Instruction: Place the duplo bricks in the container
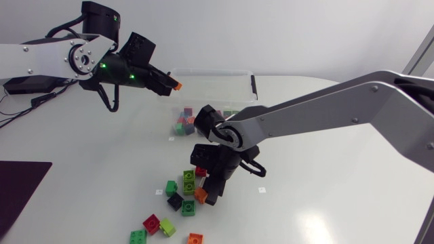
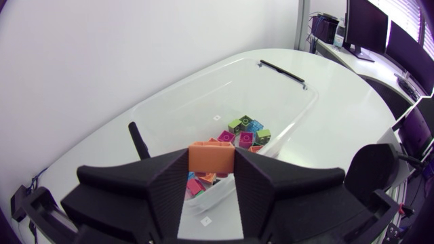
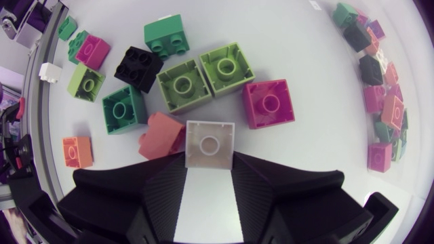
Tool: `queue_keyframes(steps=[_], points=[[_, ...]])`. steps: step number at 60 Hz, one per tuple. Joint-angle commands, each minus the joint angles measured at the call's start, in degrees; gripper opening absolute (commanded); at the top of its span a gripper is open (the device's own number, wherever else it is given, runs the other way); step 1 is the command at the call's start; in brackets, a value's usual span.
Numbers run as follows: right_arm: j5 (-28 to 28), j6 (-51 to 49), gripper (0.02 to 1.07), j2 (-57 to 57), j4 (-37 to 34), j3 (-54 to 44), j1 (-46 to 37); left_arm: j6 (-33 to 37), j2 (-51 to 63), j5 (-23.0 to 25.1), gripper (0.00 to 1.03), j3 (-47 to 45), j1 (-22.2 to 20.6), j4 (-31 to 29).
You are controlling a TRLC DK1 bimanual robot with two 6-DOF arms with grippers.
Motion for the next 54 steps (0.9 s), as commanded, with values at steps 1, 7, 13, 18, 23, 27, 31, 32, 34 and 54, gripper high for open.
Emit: queue_keyframes(steps=[1, 7, 13, 18, 23, 27, 31, 32, 34, 54], points=[[-0.97, -1.48, 0.41, -3.02, -1.39, -0.58, -0.57, -1.81, 2.21, 0.57, 0.25, 2.89, -0.32, 0.9], [-1.32, -1.48, 0.41, -6.18, -2.0, -1.72, -1.8, -2.6, 3.96, 0.49, 0.25, 4.38, -0.41, 1.25], [-1.76, -1.48, 0.41, -9.35, -3.06, -2.34, -2.77, -2.96, 5.63, 0.49, 0.32, 5.43, -0.5, 2.3], [-1.76, -1.39, 0.4, -11.63, -3.58, -2.78, -3.38, -3.04, 6.42, 0.49, 0.48, 6.05, -0.59, 2.74], [-1.85, -1.21, 0.4, -14.09, -4.55, -2.69, -3.82, -2.96, 6.78, 0.49, 0.75, 6.14, -0.68, 3.18], [-1.85, -0.95, 0.4, -15.76, -4.82, -2.08, -4.7, -2.78, 6.69, 0.4, 0.91, 5.7, -0.76, 3.36], [-2.2, -0.6, 0.4, -16.99, -5.25, -1.2, -5.58, -2.6, 6.16, 0.22, 0.95, 5.0, -0.76, 3.53], [-2.2, -0.6, 0.4, -17.17, -5.25, -0.93, -5.84, -2.6, 5.55, 0.22, 0.97, 4.47, -0.76, 3.62], [-2.37, -0.42, 0.4, -17.78, -5.25, -0.41, -6.37, -2.6, 4.67, 0.05, 0.97, 3.68, -0.76, 4.15], [-4.04, 1.86, 0.4, -19.63, -4.38, 5.83, -11.38, 3.64, -8.87, -0.04, 0.98, -8.72, 0.38, 3.44]])
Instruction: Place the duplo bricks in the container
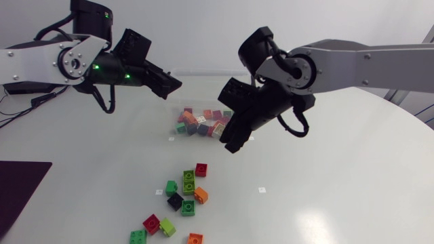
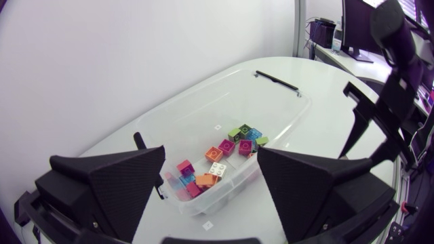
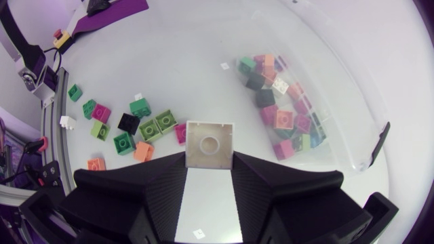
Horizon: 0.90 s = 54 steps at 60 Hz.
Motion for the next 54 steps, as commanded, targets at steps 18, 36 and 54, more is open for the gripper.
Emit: queue_keyframes(steps=[18, 36, 54], points=[[-2.06, 7.14, 0.4, 2.11, 4.17, 9.54, -4.25, 16.78, -12.65, 2.38, 0.98, -16.39, 0.75, -7.02], [-1.1, 13.73, 0.4, 8.97, 8.56, 17.45, -5.57, 29.52, -12.91, 3.52, 0.98, -22.01, 0.05, -15.1], [1.45, 17.16, 0.4, 15.91, 9.97, 23.17, -6.27, 36.47, -9.22, 3.52, 0.98, -24.56, -0.66, -18.35]])
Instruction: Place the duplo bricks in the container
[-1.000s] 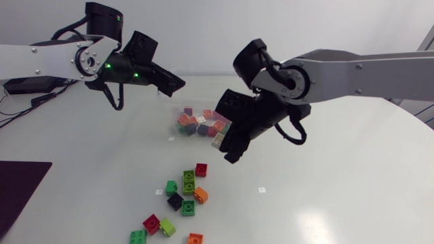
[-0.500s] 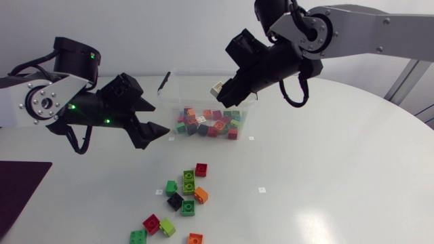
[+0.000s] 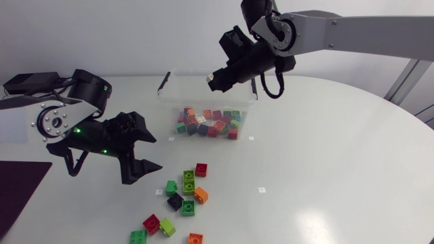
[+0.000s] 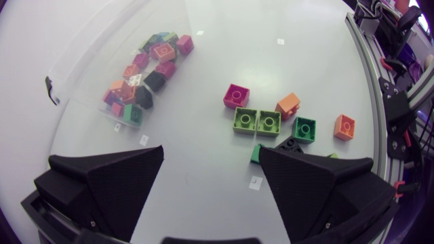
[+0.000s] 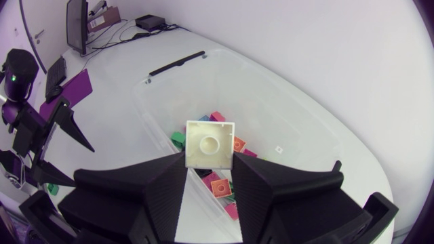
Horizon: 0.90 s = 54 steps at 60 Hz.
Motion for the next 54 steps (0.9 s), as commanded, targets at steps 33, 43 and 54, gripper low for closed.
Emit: queue_keyframes(steps=[33, 43, 54], points=[[4.12, 5.05, 1.0, 5.72, 0.79, 6.93, -2.24, 10.56, 9.44, -0.93, 0.97, -4.11, -3.84, -0.58], [3.41, 4.69, 1.0, -0.17, 1.5, 1.39, -2.41, 12.76, 11.64, -1.63, 0.96, -3.5, -4.19, 0.65], [2.36, 3.99, 1.0, -7.28, 3.25, -6.34, -1.53, 12.93, 14.71, -1.63, 0.96, -1.91, -4.9, 1.97]])
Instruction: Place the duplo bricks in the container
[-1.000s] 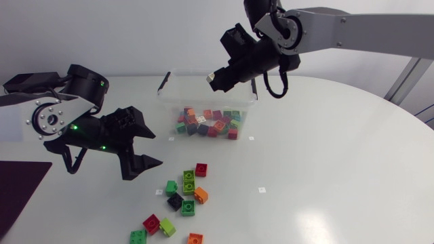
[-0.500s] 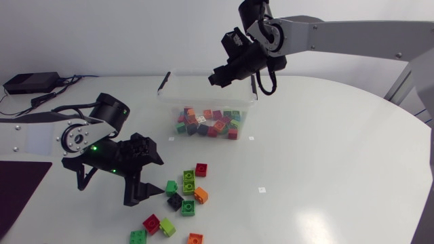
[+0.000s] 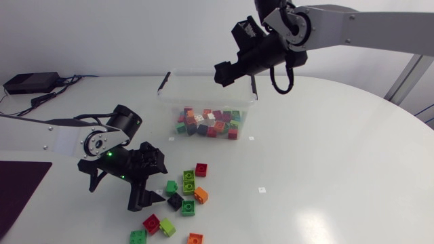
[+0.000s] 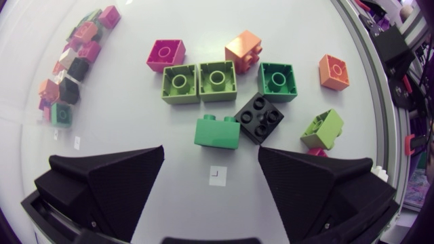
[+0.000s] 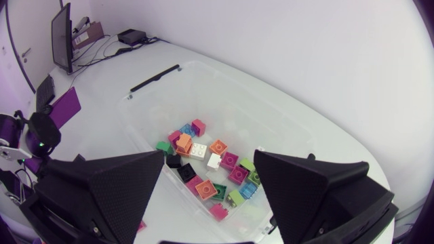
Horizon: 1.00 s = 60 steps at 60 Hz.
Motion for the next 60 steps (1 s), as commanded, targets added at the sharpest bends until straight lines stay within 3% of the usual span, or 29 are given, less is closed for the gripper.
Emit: queue_keyframes(steps=[1, 18, 28, 44, 50, 52, 54, 60], points=[[-0.44, 0.19, 1.0, -3.94, 1.09, -4.58, 0.59, 1.83, 2.3, -0.08, 0.96, 1.6, -0.5, 0.39], [-1.23, -0.69, 1.0, -11.5, 1.71, -13.63, 2.61, 1.83, 3.97, -0.08, 0.96, 3.36, -1.91, 1.27], [-1.76, -0.95, 1.0, -14.4, 3.29, -19.96, 4.72, 2.01, 4.94, 0.01, 0.9, 3.45, -2.17, 1.53], [-1.85, -4.47, 1.0, -17.48, 4.26, -29.27, 11.4, 1.83, 5.38, 0.1, 0.62, 3.01, -2.35, 1.53], [-1.85, -7.55, 1.0, -16.95, 4.26, -31.91, 13.24, 1.83, 5.38, 0.19, 0.44, 2.57, -2.79, 1.53], [-1.85, -8.86, 1.0, -16.34, 4.34, -32.61, 13.77, 1.66, 5.29, 0.19, 0.3, 2.4, -2.88, 1.53], [-1.85, -9.83, 1.0, -15.55, 4.43, -32.79, 13.86, 1.48, 5.2, 0.19, 0.23, 2.31, -2.88, 1.53], [-1.93, -13.79, 1.0, -12.03, 4.43, -32.7, 13.95, 1.3, 4.23, 0.19, 0.22, 1.6, -2.79, 1.53]])
